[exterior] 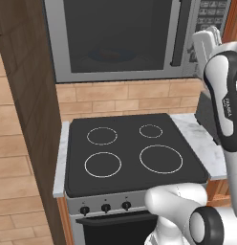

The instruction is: Transport the steak from the fridge to the microwave and turn on the microwave.

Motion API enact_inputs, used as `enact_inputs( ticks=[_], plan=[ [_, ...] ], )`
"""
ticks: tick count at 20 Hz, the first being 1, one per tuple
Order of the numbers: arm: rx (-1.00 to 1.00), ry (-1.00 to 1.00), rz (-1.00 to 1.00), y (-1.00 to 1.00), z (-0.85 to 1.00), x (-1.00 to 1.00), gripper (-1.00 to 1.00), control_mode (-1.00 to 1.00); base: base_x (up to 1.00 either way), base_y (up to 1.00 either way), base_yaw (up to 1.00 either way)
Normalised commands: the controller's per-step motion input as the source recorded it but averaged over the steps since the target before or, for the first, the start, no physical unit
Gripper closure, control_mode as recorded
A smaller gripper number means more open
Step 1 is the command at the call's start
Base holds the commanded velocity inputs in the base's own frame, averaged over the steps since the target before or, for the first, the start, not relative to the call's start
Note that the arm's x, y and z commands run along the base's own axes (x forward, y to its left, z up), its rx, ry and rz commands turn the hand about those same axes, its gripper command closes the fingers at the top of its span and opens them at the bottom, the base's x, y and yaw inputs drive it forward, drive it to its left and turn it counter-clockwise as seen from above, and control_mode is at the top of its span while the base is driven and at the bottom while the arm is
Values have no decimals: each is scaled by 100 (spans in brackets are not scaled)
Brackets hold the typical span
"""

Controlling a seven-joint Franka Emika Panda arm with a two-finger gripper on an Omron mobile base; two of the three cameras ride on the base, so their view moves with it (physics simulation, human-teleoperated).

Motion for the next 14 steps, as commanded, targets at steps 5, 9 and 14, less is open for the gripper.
enact_inputs(
  ticks=[5, 9, 14],
  plan=[
    [2, 0, -3, -19, -23, 2, -100, -100, 0, 0, 0],
    [8, 0, -2, -12, -30, 6, -100, -100, 0, 0, 0],
    [9, 0, 0, -14, -22, 1, -100, -100, 0, 0, 0]
  ],
)
